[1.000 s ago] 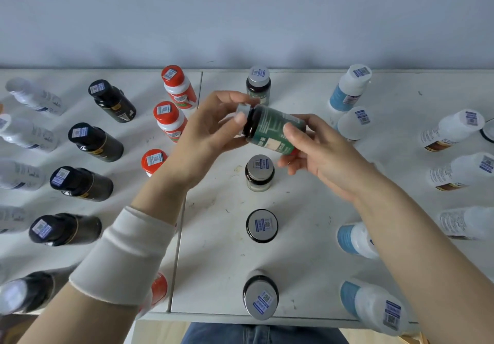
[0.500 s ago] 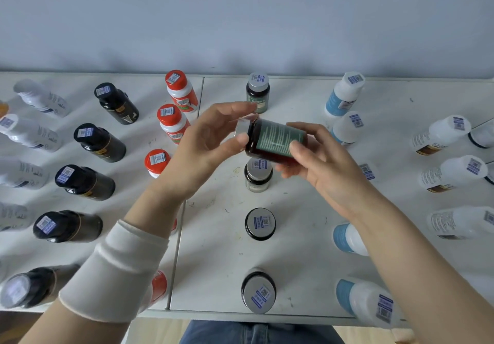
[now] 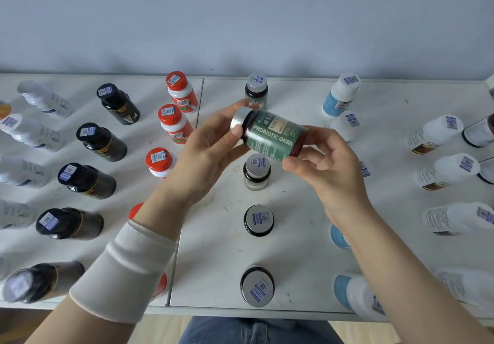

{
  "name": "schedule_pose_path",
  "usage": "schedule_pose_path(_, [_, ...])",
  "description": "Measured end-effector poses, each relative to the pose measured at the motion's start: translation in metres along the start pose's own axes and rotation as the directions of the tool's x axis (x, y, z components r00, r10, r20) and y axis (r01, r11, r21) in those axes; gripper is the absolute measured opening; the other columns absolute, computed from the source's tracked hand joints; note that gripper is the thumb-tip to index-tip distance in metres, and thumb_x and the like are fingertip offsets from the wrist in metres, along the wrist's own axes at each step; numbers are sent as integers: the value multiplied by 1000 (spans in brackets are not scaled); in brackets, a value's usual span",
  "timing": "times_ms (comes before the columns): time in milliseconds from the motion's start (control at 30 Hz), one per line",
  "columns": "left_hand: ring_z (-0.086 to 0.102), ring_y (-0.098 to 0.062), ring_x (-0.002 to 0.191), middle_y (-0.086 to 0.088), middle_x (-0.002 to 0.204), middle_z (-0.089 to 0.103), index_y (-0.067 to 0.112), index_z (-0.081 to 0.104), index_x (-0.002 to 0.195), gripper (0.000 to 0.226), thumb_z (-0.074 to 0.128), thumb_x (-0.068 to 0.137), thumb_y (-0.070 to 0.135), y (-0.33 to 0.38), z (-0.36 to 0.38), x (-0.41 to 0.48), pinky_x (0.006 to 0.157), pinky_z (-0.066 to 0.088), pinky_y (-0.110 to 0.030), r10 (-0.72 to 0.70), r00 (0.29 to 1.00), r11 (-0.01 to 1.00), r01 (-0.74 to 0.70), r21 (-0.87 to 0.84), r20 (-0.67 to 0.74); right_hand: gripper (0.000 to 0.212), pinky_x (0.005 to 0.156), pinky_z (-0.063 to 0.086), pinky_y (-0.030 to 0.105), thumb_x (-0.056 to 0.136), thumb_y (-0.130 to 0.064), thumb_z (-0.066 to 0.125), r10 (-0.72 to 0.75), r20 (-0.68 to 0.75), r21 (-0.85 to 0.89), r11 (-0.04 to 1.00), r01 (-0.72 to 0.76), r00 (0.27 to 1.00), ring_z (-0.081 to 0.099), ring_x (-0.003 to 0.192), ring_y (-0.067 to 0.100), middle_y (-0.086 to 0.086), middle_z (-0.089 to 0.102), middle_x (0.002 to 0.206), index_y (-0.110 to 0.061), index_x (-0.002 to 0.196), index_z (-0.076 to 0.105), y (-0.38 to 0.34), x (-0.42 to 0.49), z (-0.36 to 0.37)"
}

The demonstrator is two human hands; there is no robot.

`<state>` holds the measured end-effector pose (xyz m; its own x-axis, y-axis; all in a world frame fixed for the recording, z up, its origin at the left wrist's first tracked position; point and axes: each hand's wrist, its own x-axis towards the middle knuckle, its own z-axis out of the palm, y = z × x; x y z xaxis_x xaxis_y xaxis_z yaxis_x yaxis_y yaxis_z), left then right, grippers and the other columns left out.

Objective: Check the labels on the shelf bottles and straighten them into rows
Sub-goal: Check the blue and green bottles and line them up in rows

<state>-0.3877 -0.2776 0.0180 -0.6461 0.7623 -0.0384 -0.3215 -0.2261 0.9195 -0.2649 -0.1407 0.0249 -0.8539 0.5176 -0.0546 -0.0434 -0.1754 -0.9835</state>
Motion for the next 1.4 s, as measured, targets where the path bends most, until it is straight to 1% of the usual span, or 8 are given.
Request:
schedule_pose_path(167, [67,-19,90,-8,99,69,17,60,110,29,39,95,31,-7,5,6,76,56,-28,-265,959,960,254,-116,-96,55,59,48,17,52,-39,81,-340,-153,-539,816,210,928,54,57,9,3,66,87,-16,98,61,-7,0,18])
schedule_pose_path(333, [63,-25,94,-19,109,62,13,60,104,28,38,98,30,-2,8,18,81,57,-32,-265,946,961,242,-134,-189,60,68,51,24,58,-28,82,-454,-56,-681,668,298,889,59,65,20,4,59,90,-6,109,60,3,-1,20])
schedule_pose_path(600, [64,-10,92,0,105,62,17,57,106,26,62,82,9,14,-4,31,83,55,-27,-84,993,963,101,248,-80,57,79,46,10,64,-14,83,-147,34,-709,693,128,989,57,88,12,7,61,109,-6,111,52,4,3,2])
schedule_pose_path(700, [60,-6,100,6,109,61,24,58,107,35,70,79,9,19,-6,40,89,50,-24,8,1000,850,-21,526,28,59,90,44,27,69,-20,79,-93,133,-839,520,162,987,56,101,19,10,57,117,-7,119,52,-4,15,-12])
schedule_pose_path(900, [54,-11,106,-1,117,52,27,59,110,41,70,78,4,14,-8,64,86,51,-17,70,993,543,-120,831,97,52,87,34,30,83,-22,66,22,234,-965,131,229,972,44,118,27,10,45,128,-10,129,43,-20,46,-20])
schedule_pose_path(1100, [54,-17,101,-4,112,51,14,62,113,43,74,74,4,-17,-24,81,90,49,-33,28,982,323,-184,928,185,52,91,40,39,84,-25,65,117,253,-967,-5,255,960,46,114,31,14,47,123,-9,128,44,-15,68,-16])
schedule_pose_path(1200, [54,-22,103,-8,114,52,14,62,114,42,75,74,6,-30,-31,83,89,48,-37,14,981,296,-187,937,191,50,90,39,39,85,-24,63,135,247,-968,-19,252,960,45,115,32,14,47,124,-9,128,43,-12,75,-15])
schedule_pose_path(1400, [51,-15,109,-4,119,49,17,59,118,46,75,76,14,-43,-39,85,93,43,-20,50,967,311,-252,916,250,49,88,39,38,86,-26,63,144,243,-968,-25,249,959,45,114,31,13,47,123,-11,128,43,-9,87,-15])
